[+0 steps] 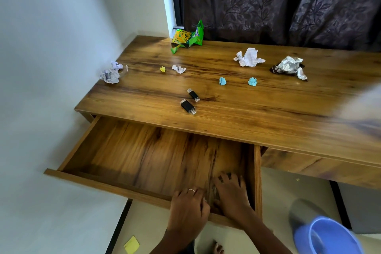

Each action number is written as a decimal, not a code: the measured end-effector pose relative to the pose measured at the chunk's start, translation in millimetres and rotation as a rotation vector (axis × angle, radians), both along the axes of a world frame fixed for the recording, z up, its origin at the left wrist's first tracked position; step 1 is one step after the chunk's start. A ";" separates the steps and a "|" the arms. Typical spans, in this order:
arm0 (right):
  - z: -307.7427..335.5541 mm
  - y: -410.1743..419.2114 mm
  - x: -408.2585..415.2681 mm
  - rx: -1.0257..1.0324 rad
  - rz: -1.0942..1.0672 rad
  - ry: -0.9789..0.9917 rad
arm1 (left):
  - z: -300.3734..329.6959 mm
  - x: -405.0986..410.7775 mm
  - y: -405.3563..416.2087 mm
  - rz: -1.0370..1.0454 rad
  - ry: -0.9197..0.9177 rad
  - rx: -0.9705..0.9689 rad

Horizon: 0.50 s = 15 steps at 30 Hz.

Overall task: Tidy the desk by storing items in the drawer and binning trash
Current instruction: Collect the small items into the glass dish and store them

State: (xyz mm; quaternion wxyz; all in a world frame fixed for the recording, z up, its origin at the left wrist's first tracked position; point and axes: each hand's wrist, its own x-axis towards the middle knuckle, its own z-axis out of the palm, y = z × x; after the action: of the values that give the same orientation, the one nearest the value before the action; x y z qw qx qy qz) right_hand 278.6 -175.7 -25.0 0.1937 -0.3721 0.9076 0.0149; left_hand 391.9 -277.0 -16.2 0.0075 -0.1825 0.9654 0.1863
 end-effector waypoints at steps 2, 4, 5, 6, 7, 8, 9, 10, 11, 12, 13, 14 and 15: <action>5.2 0.8 -0.3 -0.108 -0.066 -0.042 | 3.2 -1.7 0.4 0.002 -0.030 0.012; 15.5 -2.2 -2.9 -0.286 -0.137 -0.062 | 8.9 -5.7 -2.6 0.013 -0.086 0.058; 21.6 -4.6 -4.3 -0.374 -0.163 -0.066 | 12.1 -7.6 -3.8 0.018 -0.111 0.107; 28.4 -9.6 -6.6 -0.459 -0.183 -0.066 | 15.1 -10.9 -6.6 0.030 -0.140 0.171; 34.6 -17.1 -10.0 -0.536 -0.196 -0.058 | 18.4 -14.8 -10.7 0.057 -0.139 0.252; 40.1 -24.7 -13.7 -0.602 -0.201 -0.046 | 19.4 -17.9 -14.7 0.095 -0.142 0.356; 45.9 -33.8 -18.2 -0.659 -0.201 -0.031 | 20.3 -20.9 -18.9 0.148 -0.132 0.483; 50.9 -44.1 -23.4 -0.701 -0.195 -0.015 | 21.0 -23.7 -23.9 0.208 -0.126 0.627; 56.3 -57.0 -29.8 -0.729 -0.188 0.001 | 21.6 -26.3 -30.7 0.272 -0.118 0.763; 61.8 -71.1 -36.6 -0.745 -0.179 0.017 | 22.6 -28.7 -37.5 0.317 -0.122 0.870; 66.9 -86.6 -43.9 -0.759 -0.167 0.033 | 24.4 -30.8 -44.9 0.347 -0.120 0.941; 71.6 -102.2 -51.9 -0.770 -0.155 0.049 | 27.1 -32.3 -52.5 0.372 -0.105 0.988; 74.9 -116.0 -59.9 -0.770 -0.144 0.062 | 29.6 -33.5 -59.1 0.407 -0.083 1.034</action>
State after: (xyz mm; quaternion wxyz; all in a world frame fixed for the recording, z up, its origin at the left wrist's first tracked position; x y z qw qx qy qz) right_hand 218.7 -291.7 49.9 0.0128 -0.3525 0.8759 -0.3292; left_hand 358.4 -336.2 13.4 0.0980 -0.3451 0.6923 0.6262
